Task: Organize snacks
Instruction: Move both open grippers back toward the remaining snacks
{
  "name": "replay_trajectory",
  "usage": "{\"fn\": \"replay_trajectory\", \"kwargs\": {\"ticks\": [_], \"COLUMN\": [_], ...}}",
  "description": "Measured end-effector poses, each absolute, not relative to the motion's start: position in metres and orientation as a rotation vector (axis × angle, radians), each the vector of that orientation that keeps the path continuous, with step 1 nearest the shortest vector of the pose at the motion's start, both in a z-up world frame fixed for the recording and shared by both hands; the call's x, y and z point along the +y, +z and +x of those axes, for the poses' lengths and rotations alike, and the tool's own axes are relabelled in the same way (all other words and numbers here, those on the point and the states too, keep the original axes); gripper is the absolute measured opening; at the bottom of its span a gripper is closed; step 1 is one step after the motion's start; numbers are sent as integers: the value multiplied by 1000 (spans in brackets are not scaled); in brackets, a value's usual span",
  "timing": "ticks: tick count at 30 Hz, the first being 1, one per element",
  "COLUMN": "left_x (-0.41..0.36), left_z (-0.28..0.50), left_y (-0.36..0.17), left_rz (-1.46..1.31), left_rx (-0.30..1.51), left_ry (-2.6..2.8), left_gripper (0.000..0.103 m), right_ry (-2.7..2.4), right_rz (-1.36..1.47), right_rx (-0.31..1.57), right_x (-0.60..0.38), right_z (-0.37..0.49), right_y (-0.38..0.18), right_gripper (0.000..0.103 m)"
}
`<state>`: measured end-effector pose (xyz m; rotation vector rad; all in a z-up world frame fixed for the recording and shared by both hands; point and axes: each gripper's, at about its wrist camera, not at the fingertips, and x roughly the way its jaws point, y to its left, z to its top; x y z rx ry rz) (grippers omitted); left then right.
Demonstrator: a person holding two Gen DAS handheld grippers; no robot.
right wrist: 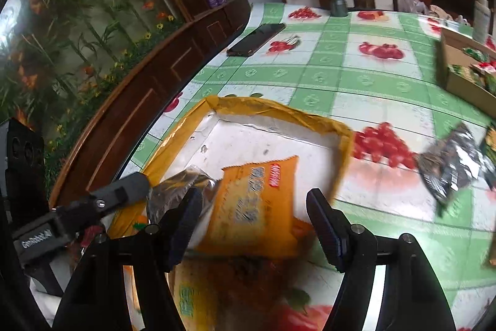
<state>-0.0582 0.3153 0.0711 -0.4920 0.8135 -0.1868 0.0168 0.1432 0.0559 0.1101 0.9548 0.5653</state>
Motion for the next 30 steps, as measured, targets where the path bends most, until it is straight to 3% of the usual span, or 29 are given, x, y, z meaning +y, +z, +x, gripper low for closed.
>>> {"fn": "replay_trajectory", "kwargs": {"ticks": [2,4,14,20,30], "left_x": [302,285,207,179,166], "left_z": [-65,-72,-105,-108,-115], "left_y": [81,89,67,61,62], "left_rz": [-473,-464,-597,-530,-448], "left_rx": [795,782,830,872,896], "left_ry": [-214,-225,-510,-514,-488], "left_gripper": [64,76,76,76,76], "right_ry": [553,519,281,113,48], "right_rz": [122,140,300,397,349], "right_rx": [938,917,883,873,934], "right_x": [128,106,-49,-135,-126], "right_z": [10,4,-18,-25,6], "right_y": [60,64,64,57,30], "right_gripper": [72,72,72,74,73]}}
